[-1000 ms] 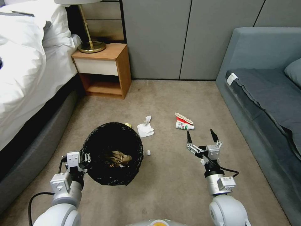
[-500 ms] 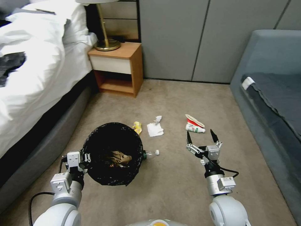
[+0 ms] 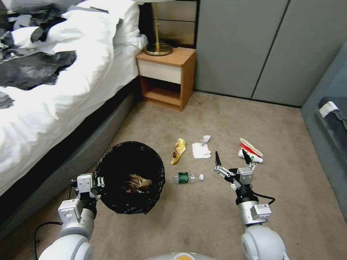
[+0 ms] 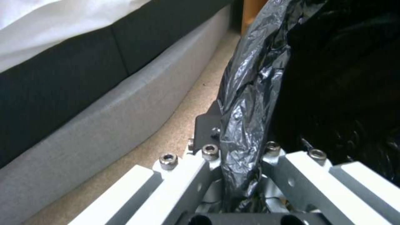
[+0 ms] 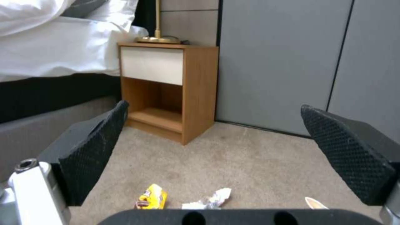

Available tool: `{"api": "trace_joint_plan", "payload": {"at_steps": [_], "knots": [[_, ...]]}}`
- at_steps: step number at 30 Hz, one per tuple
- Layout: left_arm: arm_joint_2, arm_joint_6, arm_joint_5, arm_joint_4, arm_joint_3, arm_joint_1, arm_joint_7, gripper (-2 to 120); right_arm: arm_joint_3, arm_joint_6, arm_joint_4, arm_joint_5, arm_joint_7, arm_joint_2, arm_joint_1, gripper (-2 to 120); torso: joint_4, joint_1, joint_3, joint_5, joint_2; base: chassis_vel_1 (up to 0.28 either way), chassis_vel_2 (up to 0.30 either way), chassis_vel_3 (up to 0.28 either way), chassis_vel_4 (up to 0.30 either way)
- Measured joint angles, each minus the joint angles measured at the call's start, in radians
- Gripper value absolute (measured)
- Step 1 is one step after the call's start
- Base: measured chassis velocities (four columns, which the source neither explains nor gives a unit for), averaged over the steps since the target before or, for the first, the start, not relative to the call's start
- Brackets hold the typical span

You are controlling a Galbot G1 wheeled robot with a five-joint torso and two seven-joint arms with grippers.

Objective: Pick up the trash bin, then pick up the garbage from the floor and place it into the trash bin.

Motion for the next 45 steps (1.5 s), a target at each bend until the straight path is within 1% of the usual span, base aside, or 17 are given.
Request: {"api": "trace_joint_plan", "payload": {"at_steps": [4, 10, 16, 17, 18, 21, 22, 25, 26, 29, 30, 32, 33, 36, 37, 41, 45], "knots": [[0.001, 0.000, 0.000, 0.006, 0.000, -0.005, 0.000, 1, -0.003, 0.012, -0.029, -0.009, -0.015, -0.013, 0.025, 100, 0.0000, 0.000, 0.000, 0.0000, 0.000, 0.000, 0.000, 0.000, 0.000], [0.001, 0.000, 0.000, 0.022, -0.001, -0.014, 0.000, 1, -0.042, 0.033, -0.114, -0.092, -0.042, -0.070, 0.107, 100, 0.0002, 0.000, 0.000, 0.0001, 0.000, 0.000, 0.000, 0.000, 0.000], [-0.007, 0.004, 0.012, 0.039, 0.003, -0.024, 0.000, 1, -0.149, 0.018, -0.249, -0.134, -0.060, -0.139, 0.231, 100, 0.0004, 0.000, 0.000, 0.0001, 0.000, 0.000, 0.000, 0.000, 0.000], [-0.011, 0.007, 0.017, 0.042, 0.004, -0.028, -0.002, 1, -0.186, 0.016, -0.311, -0.155, -0.076, -0.158, 0.277, 100, 0.0004, 0.000, 0.000, 0.0003, 0.000, 0.000, 0.000, 0.000, 0.000], [-0.011, 0.007, 0.017, 0.042, 0.004, -0.028, -0.002, 1, -0.186, 0.016, -0.311, -0.155, -0.076, -0.158, 0.277, 100, 0.0004, 0.000, 0.000, 0.0003, 0.000, 0.000, 0.000, 0.000, 0.000], [-0.019, 0.011, 0.029, 0.043, 0.005, -0.030, -0.005, 1, -0.245, 0.017, -0.426, -0.198, -0.101, -0.180, 0.363, 100, 0.0004, 0.000, 0.000, -0.0001, 0.000, 0.000, 0.000, 0.000, 0.000], [-0.019, 0.011, 0.029, 0.043, 0.005, -0.030, -0.005, 1, -0.245, 0.017, -0.426, -0.198, -0.101, -0.180, 0.363, 100, 0.0004, 0.000, 0.000, -0.0001, 0.000, 0.000, 0.000, 0.000, 0.000], [-0.026, 0.011, 0.041, 0.043, 0.004, -0.023, -0.006, 1, -0.294, 0.040, -0.549, -0.262, -0.121, -0.179, 0.444, 100, 0.0003, 0.000, 0.000, 0.0000, 0.000, 0.000, 0.000, 0.000, 0.000], [-0.026, 0.011, 0.041, 0.043, 0.004, -0.023, -0.006, 1, -0.294, 0.040, -0.549, -0.262, -0.121, -0.179, 0.444, 100, 0.0003, 0.000, 0.000, 0.0000, 0.000, 0.000, 0.000, 0.000, 0.000], [-0.034, 0.010, 0.052, 0.044, 0.003, -0.013, -0.006, 1, -0.333, 0.065, -0.673, -0.311, -0.165, -0.170, 0.513, 100, 0.0004, 0.000, 0.000, 0.0001, 0.000, 0.000, 0.000, 0.000, 0.000], [-0.034, 0.010, 0.052, 0.044, 0.003, -0.013, -0.006, 1, -0.333, 0.065, -0.673, -0.311, -0.165, -0.170, 0.513, 100, 0.0004, 0.000, 0.000, 0.0001, 0.000, 0.000, 0.000, 0.000, 0.000], [-0.039, 0.008, 0.058, 0.042, 0.003, -0.004, -0.007, 1, -0.339, 0.101, -0.774, -0.350, -0.212, -0.159, 0.559, 100, 0.0004, 0.000, 0.000, 0.0000, 0.000, 0.000, 0.000, 0.000, 0.000], [-0.039, 0.008, 0.058, 0.042, 0.003, -0.004, -0.007, 1, -0.339, 0.101, -0.774, -0.350, -0.212, -0.159, 0.559, 100, 0.0004, 0.000, 0.000, 0.0000, 0.000, 0.000, 0.000, 0.000, 0.000], [-0.040, 0.006, 0.060, 0.035, -0.001, 0.005, -0.007, 1, -0.338, 0.134, -0.877, -0.379, -0.293, -0.147, 0.599, 100, 0.0002, 0.000, 0.000, 0.0001, 0.000, 0.000, 0.000, 0.000, 0.000], [-0.040, 0.006, 0.060, 0.035, -0.001, 0.005, -0.007, 1, -0.338, 0.134, -0.877, -0.379, -0.293, -0.147, 0.599, 100, 0.0002, 0.000, 0.000, 0.0001, 0.000, 0.000, 0.000, 0.000, 0.000], [-0.037, 0.005, 0.061, 0.024, -0.005, 0.016, -0.008, 1, -0.312, 0.189, -1.001, -0.432, -0.366, -0.124, 0.650, 100, 0.0003, 0.000, 0.000, 0.0000, 0.000, 0.000, 0.000, 0.000, 0.000], [-0.036, 0.005, 0.062, 0.022, -0.005, 0.019, -0.008, 1, -0.299, 0.212, -1.053, -0.458, -0.397, -0.112, 0.674, 100, 0.0002, 0.000, 0.000, 0.0002, 0.000, 0.000, 0.000, 0.000, 0.000]]}}
